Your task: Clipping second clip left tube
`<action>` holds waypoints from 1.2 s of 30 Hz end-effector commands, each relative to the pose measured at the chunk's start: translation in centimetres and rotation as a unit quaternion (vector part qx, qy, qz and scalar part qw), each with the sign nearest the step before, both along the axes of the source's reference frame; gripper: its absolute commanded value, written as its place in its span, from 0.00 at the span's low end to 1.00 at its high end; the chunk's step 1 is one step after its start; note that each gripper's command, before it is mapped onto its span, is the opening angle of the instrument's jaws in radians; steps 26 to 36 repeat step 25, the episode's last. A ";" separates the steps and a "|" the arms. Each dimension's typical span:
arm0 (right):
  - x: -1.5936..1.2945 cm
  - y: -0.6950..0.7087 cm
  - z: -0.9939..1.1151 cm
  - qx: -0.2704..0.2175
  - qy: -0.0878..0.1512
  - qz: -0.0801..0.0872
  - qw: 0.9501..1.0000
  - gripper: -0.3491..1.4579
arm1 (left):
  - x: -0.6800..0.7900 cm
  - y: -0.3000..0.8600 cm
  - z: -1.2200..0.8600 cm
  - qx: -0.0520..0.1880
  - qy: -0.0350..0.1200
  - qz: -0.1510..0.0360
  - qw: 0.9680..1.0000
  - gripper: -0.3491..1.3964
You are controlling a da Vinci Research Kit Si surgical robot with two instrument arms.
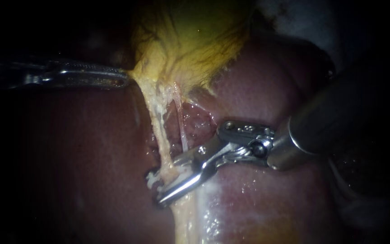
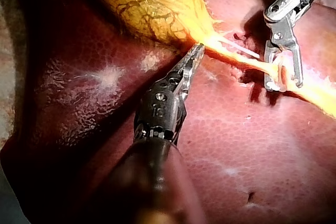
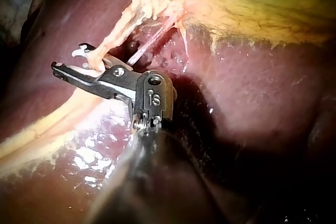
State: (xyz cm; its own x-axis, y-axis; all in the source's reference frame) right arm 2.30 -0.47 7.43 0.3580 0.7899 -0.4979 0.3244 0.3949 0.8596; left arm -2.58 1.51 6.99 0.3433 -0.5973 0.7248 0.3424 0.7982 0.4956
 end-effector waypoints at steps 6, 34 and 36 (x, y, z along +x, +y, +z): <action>0.00 0.01 0.01 0.004 -0.007 0.006 1.000 0.10 | 0.00 0.00 0.00 0.000 0.000 0.000 1.000 0.00; -0.04 0.04 0.11 0.011 -0.011 0.007 1.000 0.00 | 0.00 0.01 0.01 0.000 0.001 -0.001 1.000 0.00; -0.04 0.04 0.11 0.011 -0.011 0.007 1.000 0.00 | 0.00 0.01 0.01 0.000 0.001 -0.001 1.000 0.00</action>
